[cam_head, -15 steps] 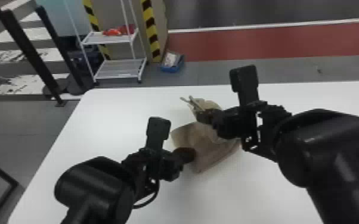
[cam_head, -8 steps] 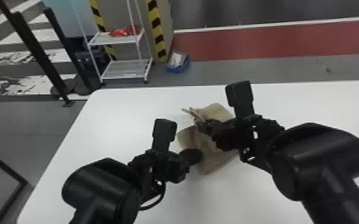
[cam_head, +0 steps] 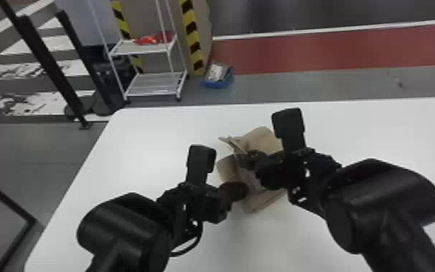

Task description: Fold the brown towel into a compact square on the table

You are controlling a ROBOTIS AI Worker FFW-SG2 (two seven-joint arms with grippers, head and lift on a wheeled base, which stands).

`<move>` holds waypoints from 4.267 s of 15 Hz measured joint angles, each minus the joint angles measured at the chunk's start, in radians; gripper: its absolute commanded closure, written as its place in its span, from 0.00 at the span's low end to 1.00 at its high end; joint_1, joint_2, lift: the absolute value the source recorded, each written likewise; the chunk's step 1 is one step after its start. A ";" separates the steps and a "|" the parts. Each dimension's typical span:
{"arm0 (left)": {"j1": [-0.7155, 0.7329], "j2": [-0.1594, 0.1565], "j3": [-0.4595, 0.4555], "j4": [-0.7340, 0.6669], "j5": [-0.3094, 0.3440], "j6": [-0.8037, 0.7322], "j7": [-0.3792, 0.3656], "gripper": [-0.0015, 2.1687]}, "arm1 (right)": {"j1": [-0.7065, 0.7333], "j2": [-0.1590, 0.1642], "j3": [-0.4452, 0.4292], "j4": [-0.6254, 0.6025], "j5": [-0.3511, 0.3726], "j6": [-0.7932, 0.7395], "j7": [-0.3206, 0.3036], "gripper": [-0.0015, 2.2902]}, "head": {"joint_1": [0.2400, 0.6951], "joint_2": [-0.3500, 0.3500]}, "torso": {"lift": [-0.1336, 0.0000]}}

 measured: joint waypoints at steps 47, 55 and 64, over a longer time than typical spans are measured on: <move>0.095 0.003 0.026 -0.134 0.017 -0.001 0.009 0.88 | 0.238 -0.129 -0.244 -0.124 0.032 -0.137 0.086 0.92 | 1.00 0.56 | 0.04; 0.171 0.013 0.045 -0.250 0.049 0.035 -0.005 0.88 | 0.099 -0.075 -0.241 0.039 0.024 -0.159 0.076 0.92 | 1.00 0.55 | 0.04; 0.250 0.029 0.149 -0.351 0.074 0.078 -0.017 0.88 | 0.127 -0.069 -0.296 0.080 -0.057 -0.407 0.134 0.92 | 1.00 0.60 | 0.04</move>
